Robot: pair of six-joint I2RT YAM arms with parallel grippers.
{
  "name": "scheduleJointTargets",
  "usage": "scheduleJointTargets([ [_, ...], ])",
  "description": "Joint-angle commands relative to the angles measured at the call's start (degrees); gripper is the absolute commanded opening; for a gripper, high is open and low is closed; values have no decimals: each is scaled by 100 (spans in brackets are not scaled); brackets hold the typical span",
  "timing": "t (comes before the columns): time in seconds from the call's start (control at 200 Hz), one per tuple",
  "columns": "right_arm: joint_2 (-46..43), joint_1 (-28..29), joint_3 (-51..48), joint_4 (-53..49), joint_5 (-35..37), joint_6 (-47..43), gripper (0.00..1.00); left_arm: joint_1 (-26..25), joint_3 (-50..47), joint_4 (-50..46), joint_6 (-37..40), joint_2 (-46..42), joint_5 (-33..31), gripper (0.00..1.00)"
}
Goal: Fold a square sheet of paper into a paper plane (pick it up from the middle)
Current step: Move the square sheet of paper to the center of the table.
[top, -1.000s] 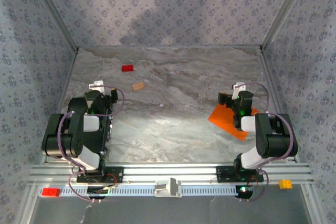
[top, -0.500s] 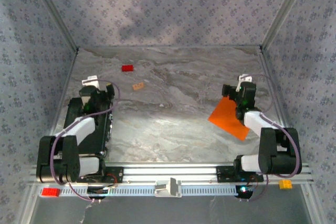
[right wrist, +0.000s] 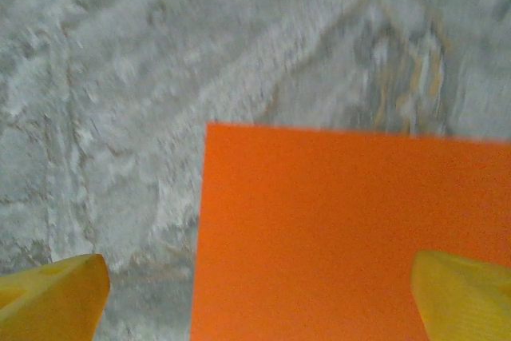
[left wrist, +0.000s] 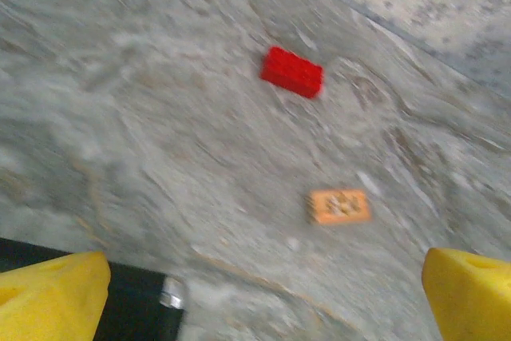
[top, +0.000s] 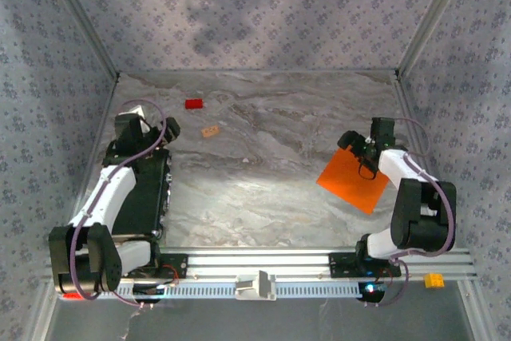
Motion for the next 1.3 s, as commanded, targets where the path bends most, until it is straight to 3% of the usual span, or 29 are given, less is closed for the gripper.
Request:
scheduleJointTargets([
  [0.0,225,-13,-68,-308,-419,551,97,-259,63,-303,-315,-71,756,100],
  [0.18,536,114,-195,-210,-778,545,95,-779,-22,-399,-413,-162,617,100],
  [0.32,619,554,-334,-75,-949,584,94,-1088,-62,-434,-477,-205,545,100],
  [0.64,1177,2455,194,224,-921,1351,94,-1618,-96,-557,-495,-144,520,100],
  [0.859,1926,3525,924,698,-1461,1744,93,-1924,-191,-558,-604,-175,442,100],
  [1.054,1414,3506,1081,509,-1291,1600,94,-2092,-270,-531,-666,-181,414,100],
  [1.294,1225,3138,515,626,-1364,1588,92,-2294,-206,-382,-724,35,419,100],
])
